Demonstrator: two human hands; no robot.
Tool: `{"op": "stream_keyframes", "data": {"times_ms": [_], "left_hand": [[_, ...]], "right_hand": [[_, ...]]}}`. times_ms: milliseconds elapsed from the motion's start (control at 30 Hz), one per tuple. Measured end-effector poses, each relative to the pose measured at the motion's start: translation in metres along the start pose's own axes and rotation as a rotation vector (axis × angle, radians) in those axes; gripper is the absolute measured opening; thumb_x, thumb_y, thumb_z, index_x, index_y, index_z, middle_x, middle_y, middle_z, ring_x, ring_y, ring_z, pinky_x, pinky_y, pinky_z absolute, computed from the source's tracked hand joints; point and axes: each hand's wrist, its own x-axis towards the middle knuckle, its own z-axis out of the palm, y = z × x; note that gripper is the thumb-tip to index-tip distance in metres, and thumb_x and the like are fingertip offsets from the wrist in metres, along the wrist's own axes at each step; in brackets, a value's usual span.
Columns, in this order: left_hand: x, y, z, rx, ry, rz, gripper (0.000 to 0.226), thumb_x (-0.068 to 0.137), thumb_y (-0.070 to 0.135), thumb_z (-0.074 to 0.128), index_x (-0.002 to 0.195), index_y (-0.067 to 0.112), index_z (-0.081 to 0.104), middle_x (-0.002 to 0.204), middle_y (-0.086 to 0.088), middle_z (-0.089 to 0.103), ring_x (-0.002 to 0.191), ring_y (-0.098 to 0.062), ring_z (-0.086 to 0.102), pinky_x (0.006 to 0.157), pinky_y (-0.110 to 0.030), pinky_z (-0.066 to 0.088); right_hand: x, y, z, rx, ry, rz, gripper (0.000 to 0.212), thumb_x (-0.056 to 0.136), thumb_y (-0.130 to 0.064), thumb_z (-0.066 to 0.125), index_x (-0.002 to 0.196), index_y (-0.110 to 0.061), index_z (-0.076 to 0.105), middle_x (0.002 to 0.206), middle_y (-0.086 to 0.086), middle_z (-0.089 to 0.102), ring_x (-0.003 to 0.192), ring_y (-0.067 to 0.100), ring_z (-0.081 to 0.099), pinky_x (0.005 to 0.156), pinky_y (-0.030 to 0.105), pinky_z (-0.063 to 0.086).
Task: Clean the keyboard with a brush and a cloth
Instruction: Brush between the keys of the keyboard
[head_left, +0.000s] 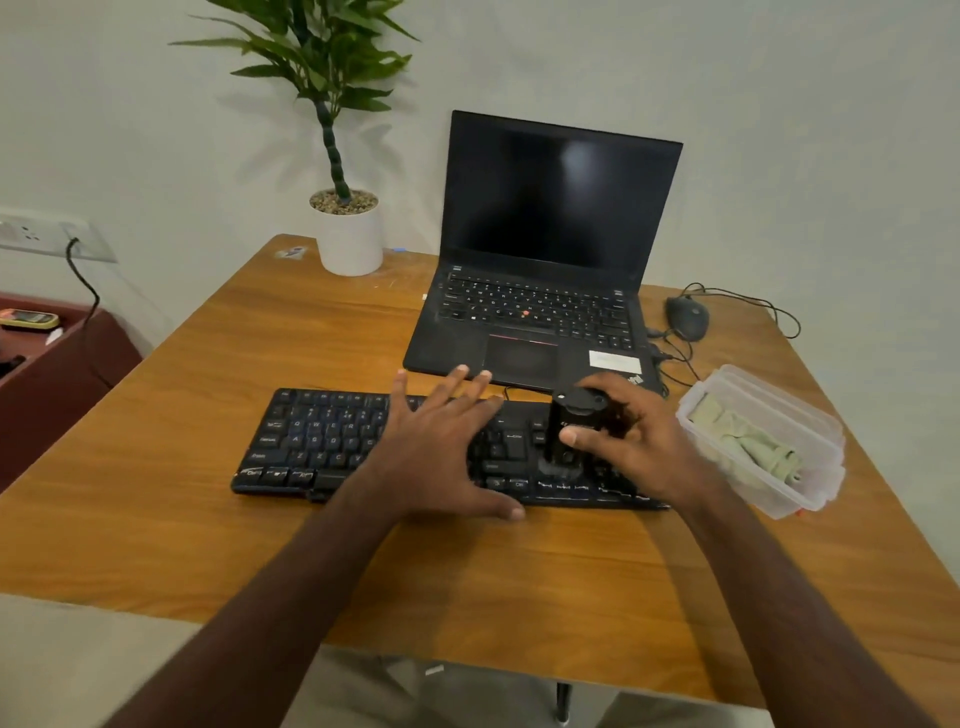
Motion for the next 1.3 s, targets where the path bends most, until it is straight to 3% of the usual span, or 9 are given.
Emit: {"op": "stream_keyframes", "data": {"times_ms": [133,267,433,567,733,967,1067,1167,1300], "left_hand": [[0.021,0.008,0.006,-0.024,-0.113,-0.036,0.131,0.053,0.103,0.042,0.158,0.032,0.008,0.167,0.008,0.005,0.153,-0.015,0.001,0.114,-0.071,-0.009],[0.023,0.006,0.007,-0.056,-0.112,-0.045,0.135,0.049,0.103,0.046,0.157,0.031,0.010,0.165,0.010,0.015,0.151,-0.013,0.012,0.117,-0.067,-0.001],[0.021,0.007,0.005,-0.088,-0.105,-0.048,0.136,0.047,0.102,0.048,0.158,0.031,0.012,0.165,0.013,0.016,0.150,-0.010,0.013,0.119,-0.064,0.001],[0.020,0.008,0.005,-0.107,-0.079,-0.050,0.135,0.048,0.101,0.049,0.158,0.031,0.012,0.164,0.013,0.016,0.150,-0.010,0.013,0.119,-0.063,0.000],[0.020,0.009,0.004,-0.100,-0.095,-0.048,0.134,0.049,0.101,0.048,0.158,0.031,0.012,0.165,0.012,0.016,0.150,-0.011,0.012,0.119,-0.063,-0.001],[0.021,0.010,0.002,-0.098,-0.099,-0.053,0.133,0.049,0.100,0.049,0.157,0.031,0.014,0.164,0.012,0.018,0.150,-0.011,0.014,0.119,-0.062,0.001],[0.021,0.008,0.001,-0.107,-0.109,-0.051,0.134,0.049,0.100,0.050,0.157,0.031,0.014,0.164,0.012,0.018,0.150,-0.010,0.014,0.119,-0.063,0.002],[0.022,0.007,0.001,-0.116,-0.115,-0.055,0.136,0.045,0.102,0.049,0.157,0.032,0.013,0.164,0.012,0.018,0.150,-0.011,0.014,0.119,-0.063,0.003],[0.024,0.008,-0.001,-0.120,-0.118,-0.059,0.136,0.044,0.101,0.052,0.156,0.033,0.015,0.163,0.011,0.020,0.149,-0.012,0.017,0.119,-0.063,0.004]], "right_hand": [[-0.007,0.002,-0.013,0.004,0.138,-0.002,0.034,0.082,-0.018,0.081,0.112,-0.012,0.066,0.098,-0.003,0.068,0.091,0.016,0.067,0.075,0.029,0.057],[-0.018,0.003,0.002,0.016,0.083,0.015,0.034,0.082,-0.018,0.082,0.112,-0.018,0.066,0.098,-0.007,0.068,0.091,0.014,0.068,0.074,0.024,0.057],[-0.013,0.013,-0.010,-0.001,0.182,0.057,0.038,0.078,-0.025,0.082,0.112,-0.024,0.066,0.098,-0.003,0.070,0.088,0.022,0.068,0.077,0.042,0.060],[-0.022,0.007,0.006,0.081,0.129,0.030,0.038,0.079,-0.020,0.081,0.114,-0.017,0.066,0.098,-0.005,0.071,0.089,0.019,0.070,0.073,0.030,0.059],[-0.014,0.007,-0.002,0.011,0.187,0.074,0.037,0.081,-0.024,0.081,0.114,-0.024,0.066,0.100,-0.009,0.071,0.094,0.018,0.070,0.078,0.040,0.061],[-0.014,0.002,0.016,0.143,0.087,0.059,0.036,0.081,-0.016,0.080,0.114,-0.021,0.065,0.103,-0.006,0.071,0.096,0.021,0.070,0.077,0.035,0.061],[-0.015,0.002,0.000,0.110,0.048,0.086,0.035,0.081,-0.019,0.079,0.113,-0.018,0.065,0.102,-0.006,0.071,0.096,0.018,0.070,0.074,0.027,0.059],[-0.014,0.002,-0.018,0.114,0.083,0.064,0.035,0.080,-0.017,0.078,0.112,-0.013,0.066,0.101,0.001,0.071,0.094,0.021,0.071,0.075,0.030,0.060],[-0.015,0.003,-0.011,0.190,0.118,0.065,0.036,0.078,-0.013,0.079,0.111,-0.012,0.065,0.099,-0.007,0.070,0.094,0.015,0.070,0.074,0.025,0.058]]}}
